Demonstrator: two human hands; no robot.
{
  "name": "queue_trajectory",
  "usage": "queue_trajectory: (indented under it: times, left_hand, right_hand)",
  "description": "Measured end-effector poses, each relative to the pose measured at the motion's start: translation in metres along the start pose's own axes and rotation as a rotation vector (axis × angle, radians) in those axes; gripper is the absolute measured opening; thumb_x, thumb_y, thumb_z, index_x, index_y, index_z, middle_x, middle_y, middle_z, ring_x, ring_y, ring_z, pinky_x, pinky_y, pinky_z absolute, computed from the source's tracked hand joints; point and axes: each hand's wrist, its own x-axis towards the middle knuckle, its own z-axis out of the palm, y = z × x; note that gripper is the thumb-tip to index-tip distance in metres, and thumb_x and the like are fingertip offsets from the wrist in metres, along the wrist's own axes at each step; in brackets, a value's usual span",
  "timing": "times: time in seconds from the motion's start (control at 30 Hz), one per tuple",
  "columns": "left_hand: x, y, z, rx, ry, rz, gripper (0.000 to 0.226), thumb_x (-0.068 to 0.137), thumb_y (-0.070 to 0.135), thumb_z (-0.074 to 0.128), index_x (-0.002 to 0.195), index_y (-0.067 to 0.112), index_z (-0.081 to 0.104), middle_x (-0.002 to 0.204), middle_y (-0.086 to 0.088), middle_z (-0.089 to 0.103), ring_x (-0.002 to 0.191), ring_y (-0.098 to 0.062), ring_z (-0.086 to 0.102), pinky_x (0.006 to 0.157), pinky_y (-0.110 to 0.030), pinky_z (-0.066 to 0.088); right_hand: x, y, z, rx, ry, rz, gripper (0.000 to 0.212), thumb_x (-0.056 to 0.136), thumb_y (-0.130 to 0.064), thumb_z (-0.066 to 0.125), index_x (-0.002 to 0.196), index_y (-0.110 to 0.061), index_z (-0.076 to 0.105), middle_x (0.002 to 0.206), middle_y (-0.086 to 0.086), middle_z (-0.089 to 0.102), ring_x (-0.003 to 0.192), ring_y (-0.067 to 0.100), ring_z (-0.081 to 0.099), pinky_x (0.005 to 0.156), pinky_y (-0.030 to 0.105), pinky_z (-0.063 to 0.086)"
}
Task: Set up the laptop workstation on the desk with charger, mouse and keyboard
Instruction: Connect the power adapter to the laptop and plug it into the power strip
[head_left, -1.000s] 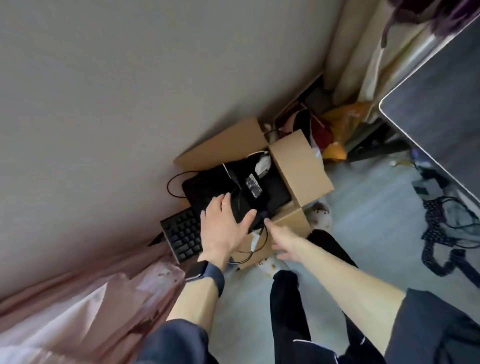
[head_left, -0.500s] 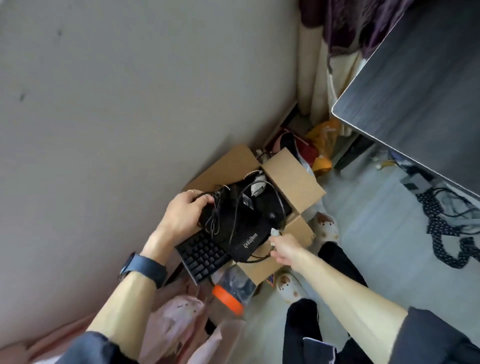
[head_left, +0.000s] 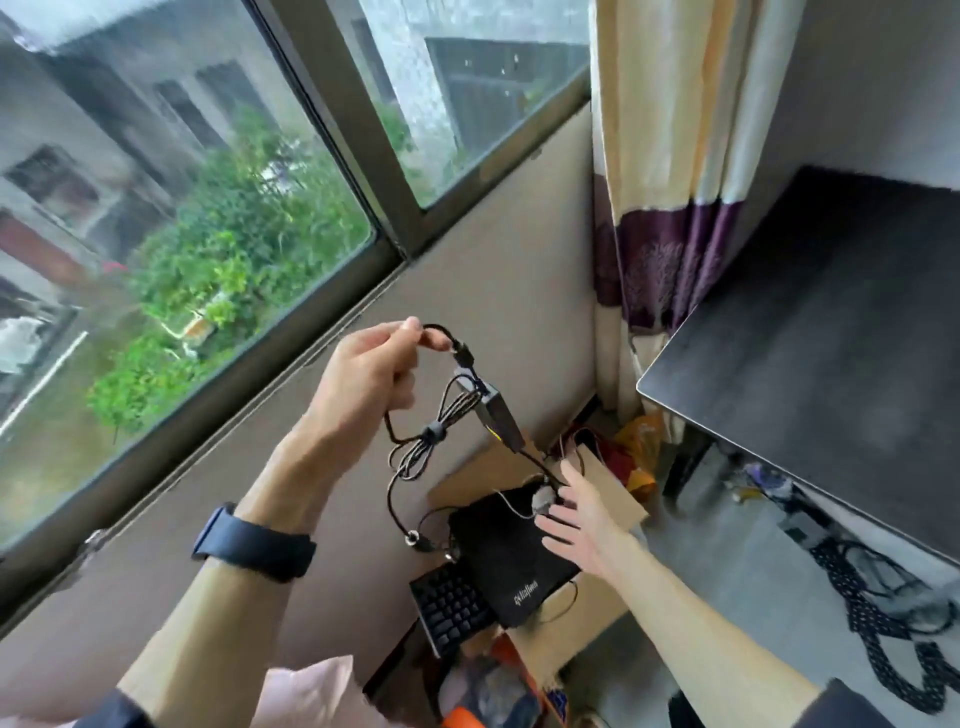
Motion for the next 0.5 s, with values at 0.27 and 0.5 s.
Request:
queue_trajectory:
  times: [0.27,0.5]
  left_hand:
    - [-0.033,0.123,-0.021,0.013,-0.151,0.234,0.033,0.099,0.026,0.052,0.081,0.013,0.076,0.067,-0.002,0.044,0.049,-0.011,0.02,0.045,-0.019,0.018]
    - [-0.053,0.152,-0.039,0.245,-0.048,0.166,0.033,0.103,0.029,0.049,0.102,0.003,0.071,0.057,0.015,0.05,0.05,-0.007,0.037,0.052,-0.02,0.033]
  right_hand:
    - [-0.046,-0.061,0.003,0.236,-0.003,-0.06,0.042,0.096,-0.036,0.065,0.126,-0.014,0.045,0.113,0.022,0.064,0.08,0.026,0.069,0.065,0.035,0.055]
    - [-0.115,-0.09,-0.009,-0.027,0.271,-0.482,0.024,0.081,0.014,0.064,0.089,-0.008,0.06,0.061,0.005,0.059,0.049,0.012,0.052,0.051,0.022,0.044]
